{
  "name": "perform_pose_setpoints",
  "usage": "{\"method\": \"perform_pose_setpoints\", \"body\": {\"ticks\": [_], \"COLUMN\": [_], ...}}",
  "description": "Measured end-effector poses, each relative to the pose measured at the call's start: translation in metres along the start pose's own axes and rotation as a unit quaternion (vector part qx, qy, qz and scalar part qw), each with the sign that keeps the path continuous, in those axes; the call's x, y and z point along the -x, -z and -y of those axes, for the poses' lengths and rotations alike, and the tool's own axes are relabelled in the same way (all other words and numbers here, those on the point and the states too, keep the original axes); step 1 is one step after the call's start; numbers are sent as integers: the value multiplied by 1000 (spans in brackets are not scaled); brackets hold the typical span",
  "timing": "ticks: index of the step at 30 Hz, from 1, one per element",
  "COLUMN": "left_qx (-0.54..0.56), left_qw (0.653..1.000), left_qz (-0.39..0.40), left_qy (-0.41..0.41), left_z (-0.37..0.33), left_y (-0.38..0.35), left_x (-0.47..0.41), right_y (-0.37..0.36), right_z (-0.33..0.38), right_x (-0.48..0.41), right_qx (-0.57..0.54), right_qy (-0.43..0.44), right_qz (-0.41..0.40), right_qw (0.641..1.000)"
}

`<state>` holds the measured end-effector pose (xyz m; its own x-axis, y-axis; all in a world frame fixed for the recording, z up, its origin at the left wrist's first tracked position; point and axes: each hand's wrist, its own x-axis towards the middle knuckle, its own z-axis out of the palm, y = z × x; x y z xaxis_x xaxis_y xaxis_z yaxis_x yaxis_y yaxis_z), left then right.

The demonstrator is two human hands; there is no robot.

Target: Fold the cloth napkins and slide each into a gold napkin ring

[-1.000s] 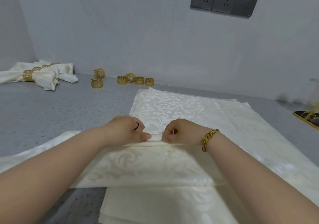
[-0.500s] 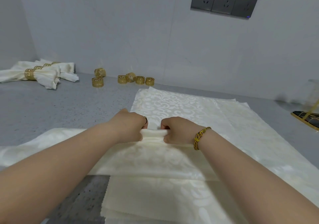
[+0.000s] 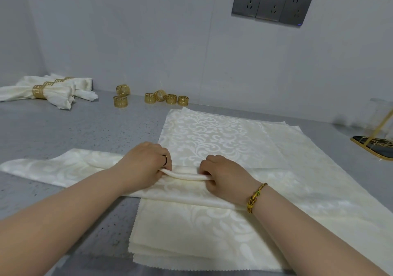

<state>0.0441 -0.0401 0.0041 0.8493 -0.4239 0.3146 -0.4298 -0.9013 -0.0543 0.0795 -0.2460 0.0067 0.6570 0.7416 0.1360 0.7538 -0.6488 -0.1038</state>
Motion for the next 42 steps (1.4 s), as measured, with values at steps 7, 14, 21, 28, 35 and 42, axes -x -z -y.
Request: {"method": "perform_pose_setpoints", "body": {"ticks": [7, 14, 21, 28, 35, 42], "left_qx": [189, 228, 175, 8, -14, 112], "left_qw": [961, 940, 922, 990, 992, 993], "left_qz": [155, 196, 303, 121, -106, 11], "left_qy": [131, 163, 165, 73, -65, 35], "left_z": [16, 17, 18, -7, -6, -10], "left_y": [-1, 7, 14, 17, -7, 6], "left_x": [1, -17, -40, -11, 34, 49], "right_y": [18, 21, 39, 23, -26, -20], "right_z": [-5, -8, -2, 13, 7, 1], "right_x": [1, -18, -44, -21, 25, 47], "right_qx": [-167, -168, -66, -18, 148, 54], "right_qy": [-95, -136, -140, -105, 88, 88], "right_qz": [71, 133, 286, 141, -197, -121], "right_qw": [979, 967, 946, 984, 965, 987]}}
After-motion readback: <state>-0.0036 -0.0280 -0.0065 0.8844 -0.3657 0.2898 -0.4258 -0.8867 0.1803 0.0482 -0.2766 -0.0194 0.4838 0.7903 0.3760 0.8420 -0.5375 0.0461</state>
